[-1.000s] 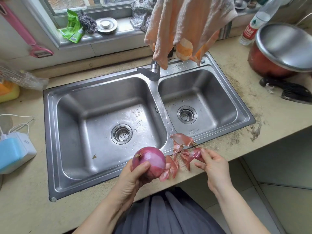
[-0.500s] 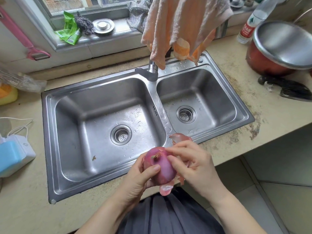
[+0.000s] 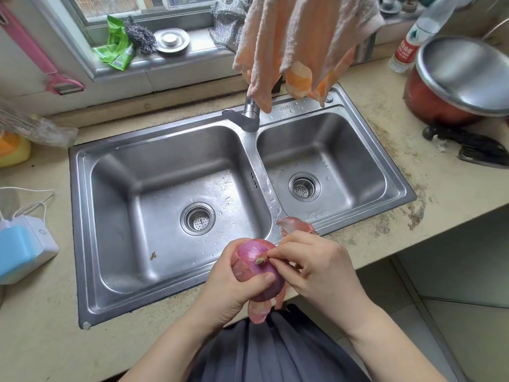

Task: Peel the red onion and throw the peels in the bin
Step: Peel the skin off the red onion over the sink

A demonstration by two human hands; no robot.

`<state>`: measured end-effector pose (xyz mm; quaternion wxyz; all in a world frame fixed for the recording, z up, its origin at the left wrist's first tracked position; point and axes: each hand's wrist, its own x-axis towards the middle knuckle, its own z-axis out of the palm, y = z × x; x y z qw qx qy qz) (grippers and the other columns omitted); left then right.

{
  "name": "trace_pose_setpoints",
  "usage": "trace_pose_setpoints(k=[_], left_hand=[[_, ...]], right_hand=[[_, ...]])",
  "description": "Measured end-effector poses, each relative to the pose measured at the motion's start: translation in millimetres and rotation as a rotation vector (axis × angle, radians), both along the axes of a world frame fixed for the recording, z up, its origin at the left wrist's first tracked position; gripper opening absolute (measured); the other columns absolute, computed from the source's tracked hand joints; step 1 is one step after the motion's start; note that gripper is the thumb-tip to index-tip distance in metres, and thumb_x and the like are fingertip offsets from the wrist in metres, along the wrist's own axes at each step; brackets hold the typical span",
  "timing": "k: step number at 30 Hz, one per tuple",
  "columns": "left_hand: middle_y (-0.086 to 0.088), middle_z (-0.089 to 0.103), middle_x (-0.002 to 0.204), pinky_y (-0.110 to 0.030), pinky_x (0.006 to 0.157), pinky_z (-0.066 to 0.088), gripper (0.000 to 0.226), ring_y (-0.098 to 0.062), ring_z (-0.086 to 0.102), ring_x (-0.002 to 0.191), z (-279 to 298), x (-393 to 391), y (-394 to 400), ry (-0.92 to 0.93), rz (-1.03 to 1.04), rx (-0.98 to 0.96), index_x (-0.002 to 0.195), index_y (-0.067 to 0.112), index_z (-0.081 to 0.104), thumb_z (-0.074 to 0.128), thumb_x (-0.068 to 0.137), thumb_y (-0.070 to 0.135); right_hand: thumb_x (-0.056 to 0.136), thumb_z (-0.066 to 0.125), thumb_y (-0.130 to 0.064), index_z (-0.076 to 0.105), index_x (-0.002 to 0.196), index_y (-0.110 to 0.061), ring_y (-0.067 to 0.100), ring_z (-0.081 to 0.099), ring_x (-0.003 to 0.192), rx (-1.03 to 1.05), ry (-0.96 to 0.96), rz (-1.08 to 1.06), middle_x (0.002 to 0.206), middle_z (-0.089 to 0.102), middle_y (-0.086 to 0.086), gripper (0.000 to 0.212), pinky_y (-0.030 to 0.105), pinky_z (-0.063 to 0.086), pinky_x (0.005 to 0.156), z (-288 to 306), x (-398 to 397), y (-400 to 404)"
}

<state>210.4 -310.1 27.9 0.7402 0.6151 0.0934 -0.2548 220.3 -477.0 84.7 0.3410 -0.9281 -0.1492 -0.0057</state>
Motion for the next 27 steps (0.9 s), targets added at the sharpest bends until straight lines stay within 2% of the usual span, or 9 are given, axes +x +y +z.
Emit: trace_pose_setpoints(k=[4, 6, 8, 10, 14, 17, 20, 24, 27], left_hand=[[0.008, 0.074, 0.094, -0.019, 0.075, 0.054, 0.059, -0.007, 0.068, 0.086, 3, 1, 0, -0.062, -0.03, 0.147, 0.106, 0.019, 0.058, 0.081, 0.052, 0.027], [0.0, 0.074, 0.096, -0.027, 0.079, 0.056, 0.057, -0.015, 0.07, 0.087, 3, 0, -1, -0.09, -0.043, 0.204, 0.105, 0.023, 0.059, 0.082, 0.053, 0.026], [-0.003, 0.073, 0.097, -0.03, 0.08, 0.057, 0.057, -0.019, 0.07, 0.087, 2, -1, -1, -0.083, -0.043, 0.206, 0.106, 0.023, 0.059, 0.084, 0.054, 0.026], [-0.001, 0.074, 0.097, -0.026, 0.078, 0.057, 0.057, -0.014, 0.07, 0.086, 1, -1, -1, -0.071, -0.051, 0.198, 0.105, 0.025, 0.06, 0.086, 0.054, 0.027], [-0.005, 0.073, 0.103, -0.04, 0.087, 0.055, 0.057, -0.024, 0.069, 0.092, 1, -1, 0, -0.039, -0.079, 0.167, 0.106, 0.029, 0.061, 0.083, 0.053, 0.025], [-0.01, 0.071, 0.108, -0.039, 0.088, 0.053, 0.062, -0.022, 0.068, 0.094, 2, -4, 2, 0.001, -0.126, 0.098, 0.11, 0.026, 0.06, 0.082, 0.052, 0.024], [-0.009, 0.07, 0.111, -0.031, 0.087, 0.054, 0.073, -0.014, 0.068, 0.095, 1, -7, 3, 0.038, -0.113, 0.075, 0.116, 0.02, 0.055, 0.081, 0.049, 0.03], [-0.007, 0.072, 0.106, -0.022, 0.079, 0.054, 0.074, -0.011, 0.068, 0.095, 2, -4, 6, 0.08, -0.117, 0.012, 0.115, 0.01, 0.055, 0.08, 0.049, 0.031], [-0.01, 0.07, 0.112, -0.024, 0.084, 0.054, 0.072, -0.013, 0.066, 0.099, 5, -1, 8, 0.051, -0.145, -0.013, 0.118, 0.012, 0.055, 0.08, 0.053, 0.03]], right_hand=[[0.08, 0.063, -0.027, 0.073, 0.075, -0.019, 0.019, 0.063, 0.064, 0.007, 0.06, 0.029, 0.07, 0.066, -0.003, 0.013, 0.037, 0.053, 0.058, -1, 3, -1], [0.076, 0.067, -0.019, 0.07, 0.069, -0.015, 0.019, 0.059, 0.06, 0.017, 0.059, 0.03, 0.066, 0.062, -0.002, 0.008, 0.037, 0.051, 0.055, -2, 3, -1], [0.073, 0.069, -0.014, 0.066, 0.064, -0.014, 0.017, 0.055, 0.056, 0.013, 0.044, 0.019, 0.063, 0.058, -0.002, 0.009, 0.036, 0.049, 0.052, -4, 1, 0], [0.07, 0.069, -0.013, 0.063, 0.062, -0.015, 0.015, 0.053, 0.055, 0.022, 0.044, -0.024, 0.061, 0.058, -0.003, 0.01, 0.036, 0.048, 0.052, -6, -1, 2], [0.066, 0.067, -0.012, 0.062, 0.06, -0.015, 0.016, 0.058, 0.06, 0.128, 0.128, -0.227, 0.06, 0.061, -0.004, 0.008, 0.039, 0.049, 0.058, -17, 0, 1], [0.067, 0.069, -0.006, 0.064, 0.06, -0.012, 0.019, 0.058, 0.06, 0.186, 0.195, -0.324, 0.061, 0.062, 0.001, 0.01, 0.041, 0.049, 0.059, -24, 4, -5], [0.073, 0.068, -0.01, 0.069, 0.072, -0.012, 0.012, 0.059, 0.068, 0.285, 0.262, -0.204, 0.071, 0.064, -0.002, 0.003, 0.025, 0.046, 0.065, -25, 4, -11], [0.074, 0.076, -0.026, 0.069, 0.111, -0.016, 0.005, 0.057, 0.084, 0.425, 0.448, -0.024, 0.094, 0.062, 0.001, 0.039, 0.01, 0.041, 0.077, -23, 2, -19], [0.068, 0.078, -0.027, 0.074, 0.104, -0.015, 0.001, 0.052, 0.074, 0.536, 0.442, -0.064, 0.089, 0.057, 0.003, 0.039, 0.011, 0.04, 0.067, -24, 2, -11]])
